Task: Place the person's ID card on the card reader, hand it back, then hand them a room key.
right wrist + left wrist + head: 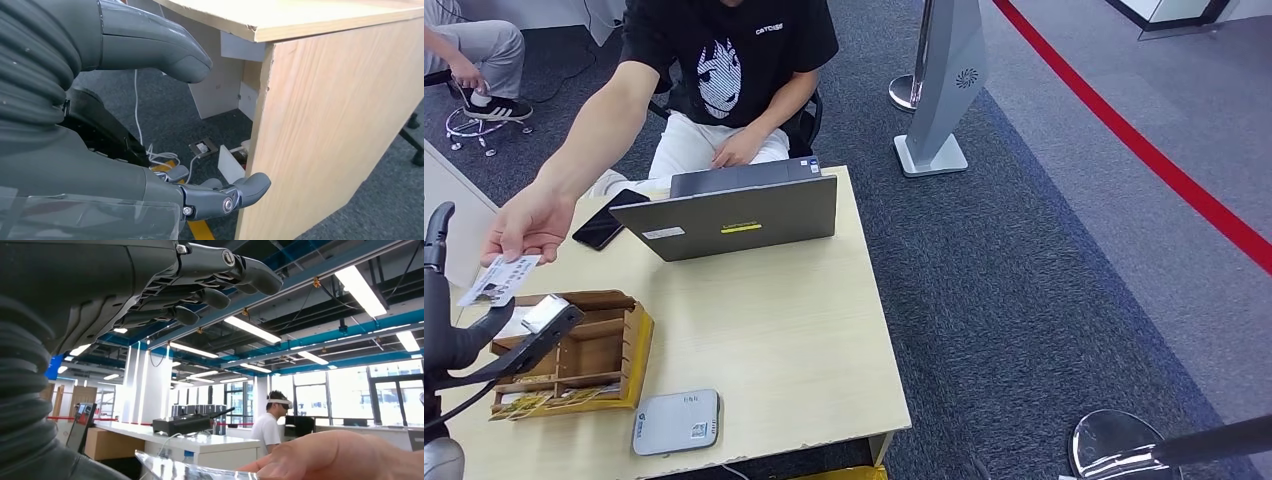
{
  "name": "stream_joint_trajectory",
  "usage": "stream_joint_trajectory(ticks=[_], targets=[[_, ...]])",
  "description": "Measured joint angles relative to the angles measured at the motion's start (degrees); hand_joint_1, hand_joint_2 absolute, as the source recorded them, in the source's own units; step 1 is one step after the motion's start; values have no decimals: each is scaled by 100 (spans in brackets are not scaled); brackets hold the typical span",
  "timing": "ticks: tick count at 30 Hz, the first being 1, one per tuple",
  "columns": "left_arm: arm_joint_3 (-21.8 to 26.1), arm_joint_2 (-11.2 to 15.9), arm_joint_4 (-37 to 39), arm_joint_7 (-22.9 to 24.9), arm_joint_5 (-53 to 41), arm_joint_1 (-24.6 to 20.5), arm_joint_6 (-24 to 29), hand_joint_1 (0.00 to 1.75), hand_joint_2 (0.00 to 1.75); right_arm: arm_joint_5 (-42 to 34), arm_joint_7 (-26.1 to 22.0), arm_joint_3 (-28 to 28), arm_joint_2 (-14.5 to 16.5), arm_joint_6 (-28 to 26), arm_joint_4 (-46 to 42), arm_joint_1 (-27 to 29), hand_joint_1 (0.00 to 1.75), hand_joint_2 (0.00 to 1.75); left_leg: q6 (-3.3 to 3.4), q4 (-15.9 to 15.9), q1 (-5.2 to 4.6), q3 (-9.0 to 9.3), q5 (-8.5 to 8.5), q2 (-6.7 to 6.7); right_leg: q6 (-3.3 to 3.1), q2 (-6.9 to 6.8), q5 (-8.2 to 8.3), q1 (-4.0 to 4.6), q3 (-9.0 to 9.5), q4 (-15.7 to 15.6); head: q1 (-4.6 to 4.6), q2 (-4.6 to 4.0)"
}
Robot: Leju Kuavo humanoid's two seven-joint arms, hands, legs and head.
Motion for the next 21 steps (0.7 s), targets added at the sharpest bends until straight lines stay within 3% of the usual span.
stream_joint_trajectory(ticks=[1,15,21], targets=[[-1,4,19,0,-14,0,18,175,175,-2,10,-13,0,15,-9,7,0,175,0,0,0,0,0,0,0,0,0,0,0,0,0,0],[54,-24,-21,-115,20,194,178,175,175,-195,305,197,0,-345,-965,537,0,175,0,0,1,-6,0,-1,0,-2,-1,0,-1,0,-3,0],[190,-326,-462,-488,694,642,366,175,175,-374,308,444,0,-736,-1516,885,0,175,0,0,-1,-8,-2,0,1,-1,-1,-1,-2,0,-3,0]])
